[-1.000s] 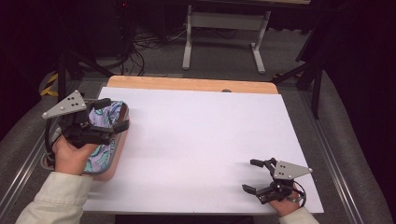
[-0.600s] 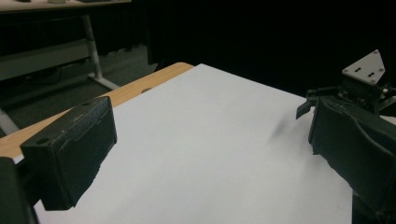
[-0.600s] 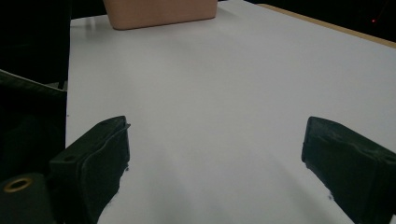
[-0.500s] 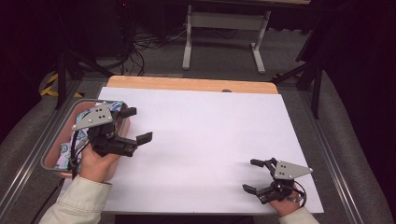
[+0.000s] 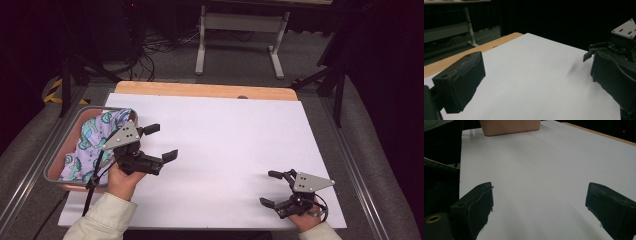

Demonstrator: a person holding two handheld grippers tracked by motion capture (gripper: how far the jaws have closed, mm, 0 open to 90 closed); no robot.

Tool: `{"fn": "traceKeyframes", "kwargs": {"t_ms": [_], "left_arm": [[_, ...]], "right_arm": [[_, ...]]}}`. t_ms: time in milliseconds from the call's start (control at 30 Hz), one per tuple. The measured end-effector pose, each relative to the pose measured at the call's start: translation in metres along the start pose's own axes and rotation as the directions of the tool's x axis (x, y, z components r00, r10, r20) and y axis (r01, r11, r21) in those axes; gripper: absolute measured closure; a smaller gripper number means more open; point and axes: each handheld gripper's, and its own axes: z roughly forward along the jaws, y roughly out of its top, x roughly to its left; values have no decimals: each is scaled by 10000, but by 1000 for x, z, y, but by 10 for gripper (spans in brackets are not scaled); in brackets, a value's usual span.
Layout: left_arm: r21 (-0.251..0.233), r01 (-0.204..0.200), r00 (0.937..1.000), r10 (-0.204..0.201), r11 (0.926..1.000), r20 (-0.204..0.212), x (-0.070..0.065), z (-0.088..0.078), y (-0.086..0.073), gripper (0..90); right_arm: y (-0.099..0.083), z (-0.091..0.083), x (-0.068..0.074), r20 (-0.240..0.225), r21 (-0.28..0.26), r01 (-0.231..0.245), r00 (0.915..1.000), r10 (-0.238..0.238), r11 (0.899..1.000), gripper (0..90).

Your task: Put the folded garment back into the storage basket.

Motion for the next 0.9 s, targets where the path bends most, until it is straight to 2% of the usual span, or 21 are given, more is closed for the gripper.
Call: {"fn": "traceKeyframes", "kwargs": {"t_ms": [200, 600, 700, 900], "left_arm": [[-9, 221, 9992, -220, 9998, 329, -4, 11, -13, 0], [249, 186, 9975, -203, 9995, 679, -12, 26, -34, 0], [235, 468, 9956, -486, 9986, 802, -13, 29, -41, 0], [416, 591, 9942, -626, 9974, 880, -13, 34, -53, 0]], "right_arm": [[0, 0, 0, -16, 15, -8, 10000, 8, 10000, 80], [0, 1, 0, -8, 2, -22, 10000, 22, 10000, 79], [0, 0, 0, -18, -13, -20, 10000, 20, 10000, 78], [0, 0, 0, -18, -23, -28, 10000, 28, 10000, 78]]}}
